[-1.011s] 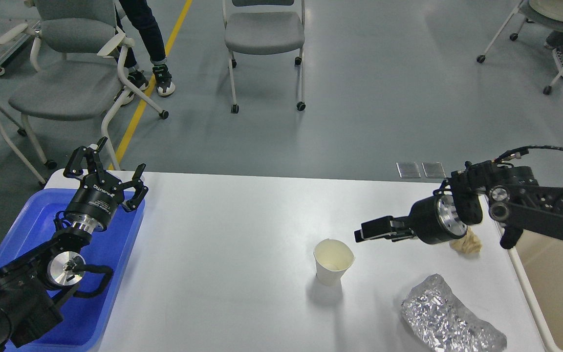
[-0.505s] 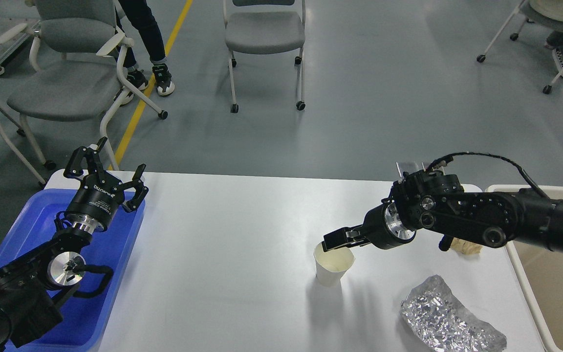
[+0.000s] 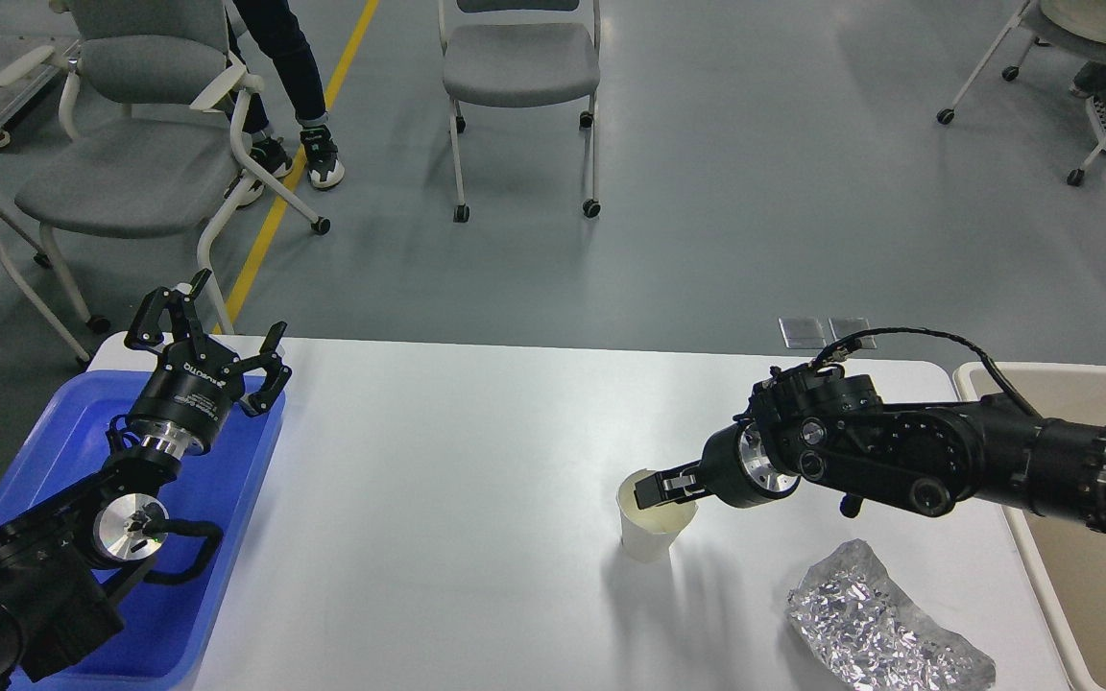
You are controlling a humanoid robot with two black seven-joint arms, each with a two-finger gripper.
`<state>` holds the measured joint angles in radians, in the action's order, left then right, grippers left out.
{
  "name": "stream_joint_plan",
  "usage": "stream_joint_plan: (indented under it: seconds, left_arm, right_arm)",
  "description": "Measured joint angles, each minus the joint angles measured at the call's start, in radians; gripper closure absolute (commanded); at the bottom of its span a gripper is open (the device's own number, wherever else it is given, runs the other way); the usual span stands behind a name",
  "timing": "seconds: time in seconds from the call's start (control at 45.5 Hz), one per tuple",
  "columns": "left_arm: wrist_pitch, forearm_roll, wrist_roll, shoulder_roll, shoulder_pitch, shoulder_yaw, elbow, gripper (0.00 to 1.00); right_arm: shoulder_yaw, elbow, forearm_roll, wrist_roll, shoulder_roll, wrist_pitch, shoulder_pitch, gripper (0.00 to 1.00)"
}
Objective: Tidy desktop
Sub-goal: 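Lower the right gripper onto the cup rim and close it, then lift the cup with the right gripper and carry it away from the table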
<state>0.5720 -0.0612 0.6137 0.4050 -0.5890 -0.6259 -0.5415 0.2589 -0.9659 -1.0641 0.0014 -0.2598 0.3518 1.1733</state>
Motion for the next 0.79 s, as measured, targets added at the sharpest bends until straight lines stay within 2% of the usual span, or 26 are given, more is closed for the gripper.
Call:
stream_joint_plan:
  seconds: [0.22,0.484,0.791]
  left_arm:
    - [0.0,0.0,0.0,0.0,0.0,0.0,0.0,0.02]
    - [-0.001,0.0,0.0,0.0,0.0,0.0,0.0,0.02]
    - [-0.001,0.0,0.0,0.0,0.0,0.0,0.0,0.02]
  right_arm:
    - [0.014,0.006,-0.01,0.003,0.002,-0.01,0.001,1.0]
    - [0.028,0.003,-0.023,0.041,-0.004,-0.014,0.014,1.0]
    - [0.035,-0.033,-0.023,0.055,-0.046,-0.012,0.072,1.0]
